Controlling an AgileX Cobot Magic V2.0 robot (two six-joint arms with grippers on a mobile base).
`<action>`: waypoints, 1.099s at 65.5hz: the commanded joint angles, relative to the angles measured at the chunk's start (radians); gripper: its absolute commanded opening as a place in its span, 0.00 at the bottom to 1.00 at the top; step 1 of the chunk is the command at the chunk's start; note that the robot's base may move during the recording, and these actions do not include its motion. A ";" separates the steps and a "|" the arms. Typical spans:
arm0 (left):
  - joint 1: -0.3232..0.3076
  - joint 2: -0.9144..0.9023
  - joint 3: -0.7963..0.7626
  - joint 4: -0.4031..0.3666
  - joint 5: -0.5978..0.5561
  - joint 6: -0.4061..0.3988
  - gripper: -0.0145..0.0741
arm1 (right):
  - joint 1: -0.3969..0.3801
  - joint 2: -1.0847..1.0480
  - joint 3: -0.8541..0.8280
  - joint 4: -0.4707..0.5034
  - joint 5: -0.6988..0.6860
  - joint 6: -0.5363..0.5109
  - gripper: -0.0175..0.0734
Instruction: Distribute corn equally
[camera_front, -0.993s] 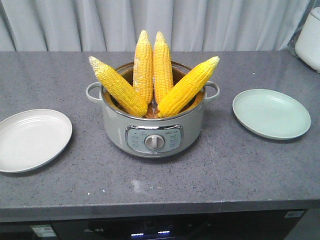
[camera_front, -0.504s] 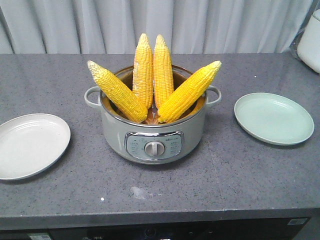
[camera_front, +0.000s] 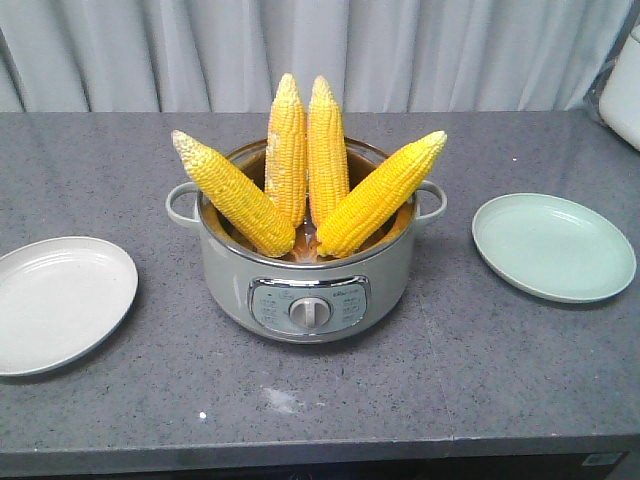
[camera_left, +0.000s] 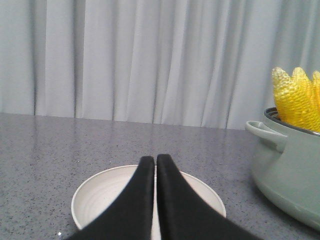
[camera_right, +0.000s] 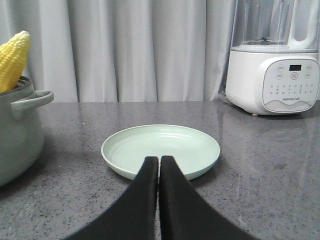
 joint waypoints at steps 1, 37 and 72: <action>-0.004 -0.016 -0.017 -0.001 -0.076 -0.012 0.16 | -0.006 -0.008 0.008 -0.004 -0.073 -0.008 0.19; -0.004 -0.016 -0.017 -0.001 -0.076 -0.012 0.16 | -0.006 -0.008 0.008 -0.004 -0.073 -0.008 0.19; -0.004 -0.016 -0.019 0.000 -0.097 -0.011 0.16 | -0.006 -0.008 0.008 -0.004 -0.076 -0.008 0.19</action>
